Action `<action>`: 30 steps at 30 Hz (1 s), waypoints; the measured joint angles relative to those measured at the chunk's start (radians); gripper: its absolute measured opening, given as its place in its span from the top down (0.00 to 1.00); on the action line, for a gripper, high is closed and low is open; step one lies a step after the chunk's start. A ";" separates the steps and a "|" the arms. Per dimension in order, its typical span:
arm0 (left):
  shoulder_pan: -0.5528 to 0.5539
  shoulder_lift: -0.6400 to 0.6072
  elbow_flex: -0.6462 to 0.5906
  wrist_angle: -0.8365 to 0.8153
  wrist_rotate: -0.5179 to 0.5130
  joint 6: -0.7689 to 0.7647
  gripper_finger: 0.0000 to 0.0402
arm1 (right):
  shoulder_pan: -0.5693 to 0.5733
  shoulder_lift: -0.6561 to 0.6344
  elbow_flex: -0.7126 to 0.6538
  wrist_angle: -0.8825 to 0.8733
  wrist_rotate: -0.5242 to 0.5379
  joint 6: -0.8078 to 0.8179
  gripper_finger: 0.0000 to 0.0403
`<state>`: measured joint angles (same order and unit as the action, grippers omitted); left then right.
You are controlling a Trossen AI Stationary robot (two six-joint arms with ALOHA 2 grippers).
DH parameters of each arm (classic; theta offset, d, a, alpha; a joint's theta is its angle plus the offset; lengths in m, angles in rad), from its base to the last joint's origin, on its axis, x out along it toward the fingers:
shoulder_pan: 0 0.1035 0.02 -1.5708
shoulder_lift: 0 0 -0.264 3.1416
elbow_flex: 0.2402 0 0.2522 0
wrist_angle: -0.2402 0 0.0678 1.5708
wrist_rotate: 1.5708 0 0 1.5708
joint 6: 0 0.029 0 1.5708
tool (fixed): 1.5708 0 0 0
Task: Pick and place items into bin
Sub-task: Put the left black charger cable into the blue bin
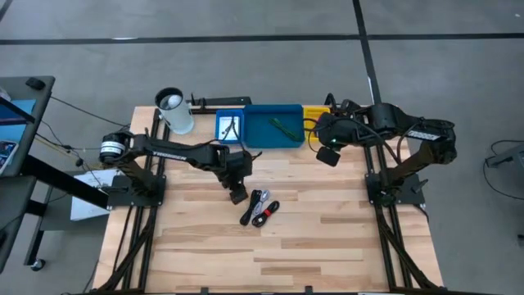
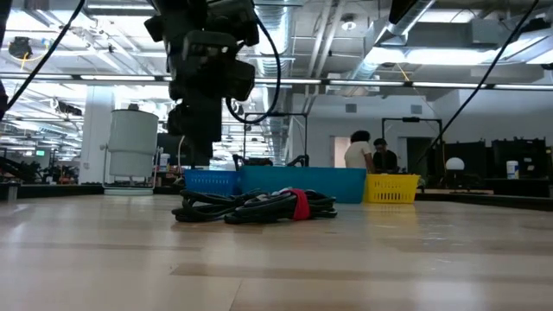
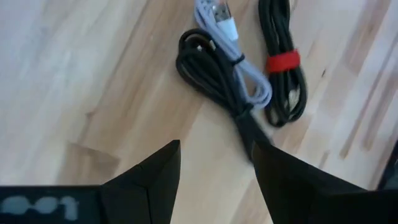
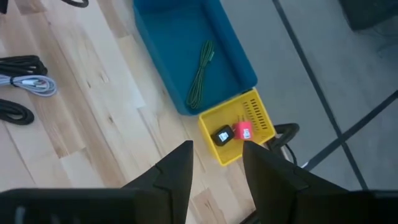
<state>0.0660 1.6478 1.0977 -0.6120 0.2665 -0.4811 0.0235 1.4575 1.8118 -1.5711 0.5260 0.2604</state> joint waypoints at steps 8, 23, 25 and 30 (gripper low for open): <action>-0.054 0.008 0.000 0.111 -0.099 -0.246 0.53 | 0.000 0.001 0.000 0.000 -0.001 0.001 0.67; -0.165 0.008 0.000 0.067 -0.280 -0.447 0.53 | 0.009 0.001 0.000 0.000 -0.005 0.063 0.66; -0.183 0.007 0.000 0.080 -0.297 -0.470 0.53 | 0.009 0.001 0.000 0.000 -0.005 0.063 0.65; -0.221 0.007 0.000 0.087 -0.342 -0.525 0.53 | 0.009 0.001 0.000 0.000 -0.005 0.065 0.65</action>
<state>-0.1551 1.6550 1.0977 -0.5247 -0.0751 -1.0062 0.0322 1.4582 1.8118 -1.5711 0.5209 0.3256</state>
